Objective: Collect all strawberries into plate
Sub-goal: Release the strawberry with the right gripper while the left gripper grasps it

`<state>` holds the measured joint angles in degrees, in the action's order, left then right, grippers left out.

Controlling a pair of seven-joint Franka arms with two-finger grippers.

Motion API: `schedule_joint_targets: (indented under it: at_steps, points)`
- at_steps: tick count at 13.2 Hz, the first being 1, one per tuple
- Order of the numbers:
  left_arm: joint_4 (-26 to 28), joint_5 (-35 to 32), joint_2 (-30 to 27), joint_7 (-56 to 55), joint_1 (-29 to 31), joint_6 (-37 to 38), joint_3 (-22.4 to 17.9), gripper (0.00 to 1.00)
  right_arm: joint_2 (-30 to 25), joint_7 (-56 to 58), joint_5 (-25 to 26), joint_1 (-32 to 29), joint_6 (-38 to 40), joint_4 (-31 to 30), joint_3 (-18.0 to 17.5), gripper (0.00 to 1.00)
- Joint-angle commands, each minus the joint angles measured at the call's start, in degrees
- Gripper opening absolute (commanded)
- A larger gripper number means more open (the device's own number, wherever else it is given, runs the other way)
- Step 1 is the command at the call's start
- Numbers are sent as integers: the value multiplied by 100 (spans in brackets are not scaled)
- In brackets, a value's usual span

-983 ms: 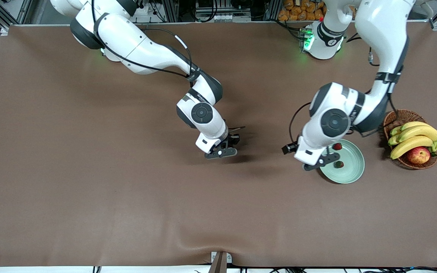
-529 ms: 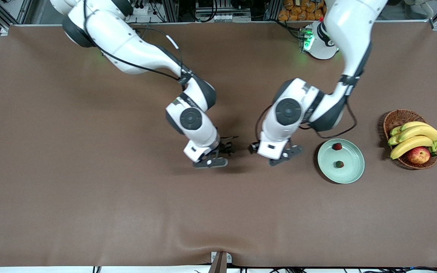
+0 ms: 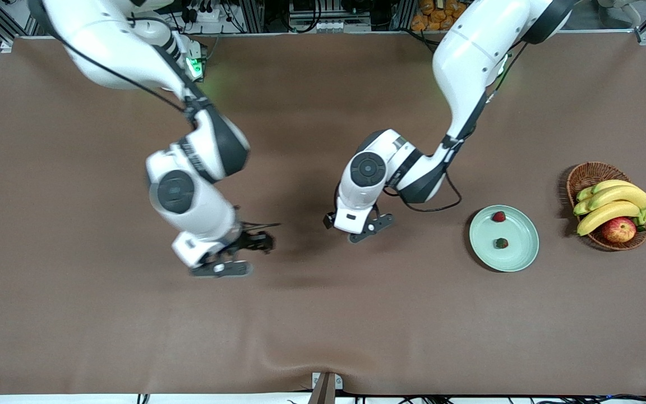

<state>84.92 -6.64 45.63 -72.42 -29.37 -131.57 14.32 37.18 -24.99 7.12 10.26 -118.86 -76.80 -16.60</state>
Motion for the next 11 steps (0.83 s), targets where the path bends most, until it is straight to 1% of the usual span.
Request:
schedule_joint_targets:
  at_steps: [1,2,3,4,5,6,7,8,9,10,11]
  points:
    - [-520,-4,402,-273,-550,0,-428,86,-894,581,26,-655,81,-948,-107,100]
    - [-520,-4,437,-264,-700,0,-586,78,-1175,774,26,-814,239,-1133,-72,100]
    - [-520,-12,507,-273,-745,0,-614,70,-1456,994,26,-894,493,-1292,15,100]
    - [-511,-21,552,-256,-746,0,-614,61,-1711,1118,-17,-860,730,-1389,269,100]
    - [-503,-30,561,-212,-746,0,-614,42,-1905,1267,-18,-859,1046,-1399,480,100]
    - [-494,-39,561,-194,-746,0,-614,29,-2038,1643,-35,-859,1301,-1399,752,100]
    - [-485,-48,570,-194,-746,0,-614,9,-2204,2081,-114,-859,1495,-1399,1042,100]
    - [-468,-48,491,-203,-737,17,-623,0,-2337,2477,-358,-859,1662,-1399,1349,100]
    - [-433,-56,369,-194,-667,165,-623,0,-2407,2864,-578,-807,1847,-1373,1752,100]
    - [-337,-117,193,-177,-623,393,-684,0,-2513,3225,-667,-754,1944,-1364,2087,100]
    - [-231,-275,-95,-20,-458,665,-711,0,-2662,3472,-729,-780,2076,-1364,2264,100]
